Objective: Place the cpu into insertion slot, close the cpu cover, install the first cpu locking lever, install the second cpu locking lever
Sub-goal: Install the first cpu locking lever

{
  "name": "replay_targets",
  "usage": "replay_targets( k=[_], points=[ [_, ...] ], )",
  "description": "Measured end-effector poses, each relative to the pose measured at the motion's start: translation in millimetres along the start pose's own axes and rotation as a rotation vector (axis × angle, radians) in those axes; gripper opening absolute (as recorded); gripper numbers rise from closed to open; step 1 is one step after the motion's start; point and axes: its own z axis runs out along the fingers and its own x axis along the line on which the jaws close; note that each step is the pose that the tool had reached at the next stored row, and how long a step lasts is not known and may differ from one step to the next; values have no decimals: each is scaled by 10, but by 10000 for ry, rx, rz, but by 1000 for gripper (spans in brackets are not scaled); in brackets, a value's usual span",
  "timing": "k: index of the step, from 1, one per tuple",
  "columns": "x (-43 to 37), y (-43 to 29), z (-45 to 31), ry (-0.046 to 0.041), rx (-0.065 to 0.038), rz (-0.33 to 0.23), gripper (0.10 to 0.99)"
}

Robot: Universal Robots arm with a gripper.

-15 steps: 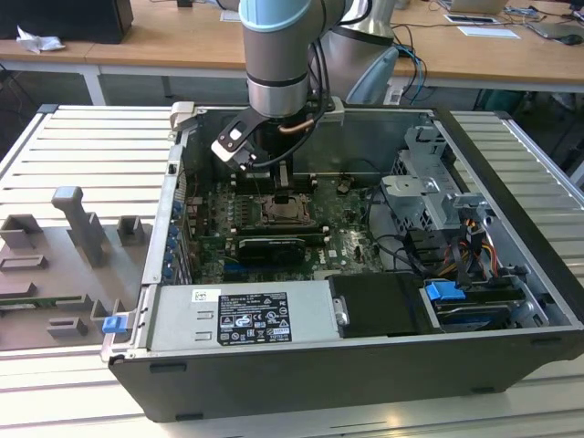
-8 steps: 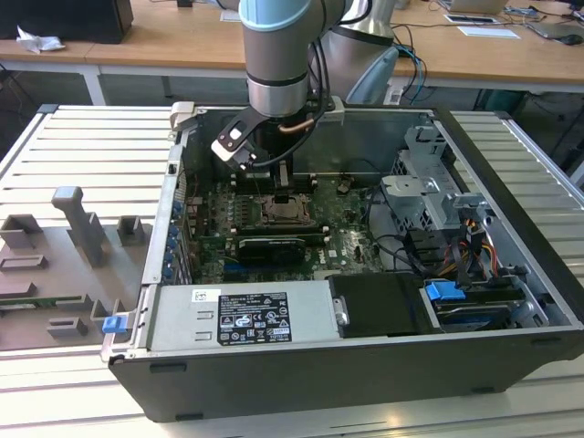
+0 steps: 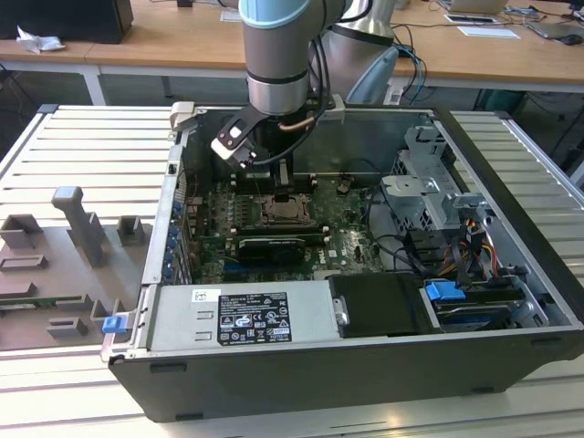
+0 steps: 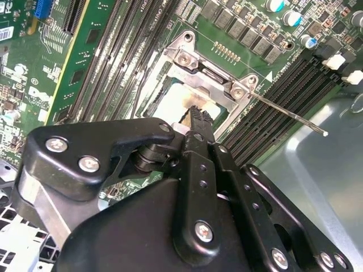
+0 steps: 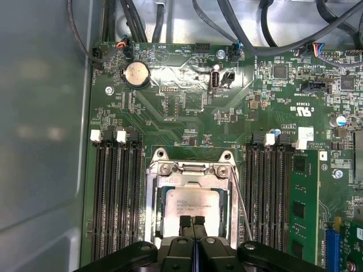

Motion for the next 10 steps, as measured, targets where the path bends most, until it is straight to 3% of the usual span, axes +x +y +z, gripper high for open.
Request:
replay_targets(
  k=[10],
  points=[
    [1,7,-85,-3,0,1,106]
  ],
)
